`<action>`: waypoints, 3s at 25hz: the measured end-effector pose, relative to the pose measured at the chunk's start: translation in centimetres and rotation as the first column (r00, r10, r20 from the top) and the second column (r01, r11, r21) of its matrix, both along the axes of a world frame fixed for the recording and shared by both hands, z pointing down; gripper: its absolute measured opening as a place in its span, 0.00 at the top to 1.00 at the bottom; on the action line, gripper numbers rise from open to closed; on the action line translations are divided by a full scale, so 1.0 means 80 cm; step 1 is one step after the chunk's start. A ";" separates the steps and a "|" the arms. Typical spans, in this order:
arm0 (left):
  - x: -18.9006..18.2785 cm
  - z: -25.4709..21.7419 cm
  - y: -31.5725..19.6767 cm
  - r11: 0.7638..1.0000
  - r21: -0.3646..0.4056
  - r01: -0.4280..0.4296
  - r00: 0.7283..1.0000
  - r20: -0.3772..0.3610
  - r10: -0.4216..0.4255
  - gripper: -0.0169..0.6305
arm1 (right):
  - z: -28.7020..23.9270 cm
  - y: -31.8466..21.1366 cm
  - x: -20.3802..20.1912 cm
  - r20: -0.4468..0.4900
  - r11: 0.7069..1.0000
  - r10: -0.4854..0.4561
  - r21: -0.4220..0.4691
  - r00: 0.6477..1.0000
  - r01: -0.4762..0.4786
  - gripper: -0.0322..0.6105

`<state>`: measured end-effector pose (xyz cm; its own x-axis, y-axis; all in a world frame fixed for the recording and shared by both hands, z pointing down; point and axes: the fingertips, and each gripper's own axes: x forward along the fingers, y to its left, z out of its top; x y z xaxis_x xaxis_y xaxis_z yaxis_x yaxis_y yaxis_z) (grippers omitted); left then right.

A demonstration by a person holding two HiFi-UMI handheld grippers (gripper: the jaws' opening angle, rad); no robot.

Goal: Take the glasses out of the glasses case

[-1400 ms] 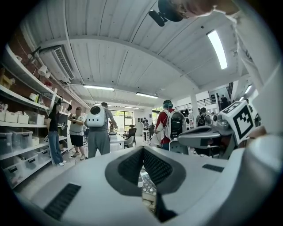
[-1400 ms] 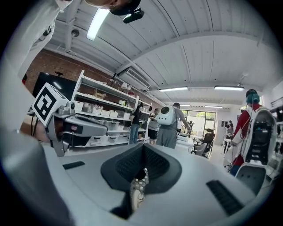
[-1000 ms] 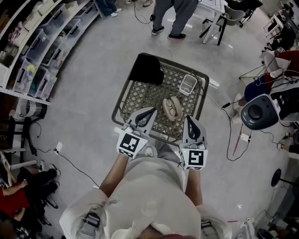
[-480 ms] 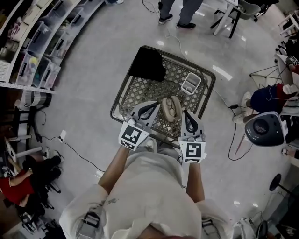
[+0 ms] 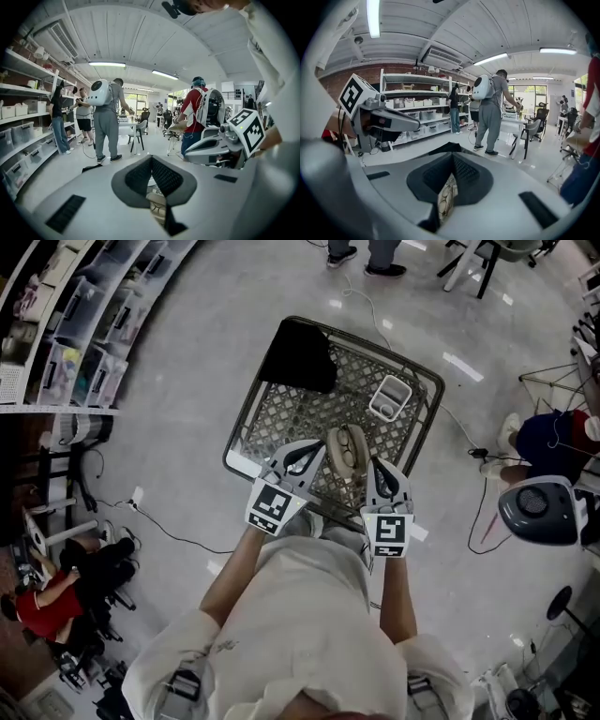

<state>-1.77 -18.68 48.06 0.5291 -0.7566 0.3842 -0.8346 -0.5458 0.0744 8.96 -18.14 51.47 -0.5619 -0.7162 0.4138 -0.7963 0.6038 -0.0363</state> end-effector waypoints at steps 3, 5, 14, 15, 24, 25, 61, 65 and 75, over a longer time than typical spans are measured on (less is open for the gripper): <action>0.001 0.018 -0.002 1.000 -0.025 -0.010 1.000 0.002 0.010 0.95 | 0.020 0.000 -0.001 -0.003 0.999 0.004 -0.039 1.000 -0.004 0.94; 0.001 0.030 -0.006 0.999 -0.038 -0.020 1.000 0.003 0.020 0.95 | 0.034 0.000 -0.001 -0.009 0.998 0.007 -0.065 1.000 -0.007 0.94; -0.006 0.089 -0.004 0.983 -0.124 -0.138 0.990 0.020 0.142 0.96 | 0.091 0.003 -0.015 -0.071 0.982 0.072 -0.169 0.995 -0.083 0.94; -0.007 0.098 -0.004 0.979 -0.138 -0.153 0.987 0.025 0.158 0.95 | 0.099 0.002 -0.017 -0.079 0.980 0.072 -0.179 0.994 -0.085 0.94; -0.016 0.151 -0.005 0.951 -0.221 -0.215 0.976 -0.003 0.220 0.95 | 0.158 0.005 -0.037 -0.155 0.955 0.063 -0.278 0.986 -0.105 0.91; -0.018 0.155 -0.005 0.950 -0.226 -0.217 0.975 -0.006 0.222 0.95 | 0.164 0.006 -0.040 -0.160 0.952 0.062 -0.286 0.985 -0.106 0.91; -0.005 0.251 -0.004 0.887 -0.369 -0.278 0.958 -0.043 0.283 0.95 | 0.345 0.007 -0.061 -0.264 0.814 0.014 -0.557 0.964 -0.164 0.69; -0.010 0.252 -0.004 0.885 -0.375 -0.274 0.959 -0.044 0.279 0.95 | 0.351 0.006 -0.063 -0.278 0.803 0.022 -0.568 0.960 -0.182 0.67; -0.018 0.257 -0.002 0.880 -0.386 -0.278 0.959 -0.051 0.280 0.95 | 0.371 -0.002 -0.056 -0.312 0.796 0.039 -0.564 0.949 -0.218 0.70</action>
<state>-3.17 -18.81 68.62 0.6929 -0.3696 0.6190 -0.6531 -0.6856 0.3217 4.48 -18.28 81.18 -0.2835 -0.3427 0.8956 -0.8960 0.4276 -0.1200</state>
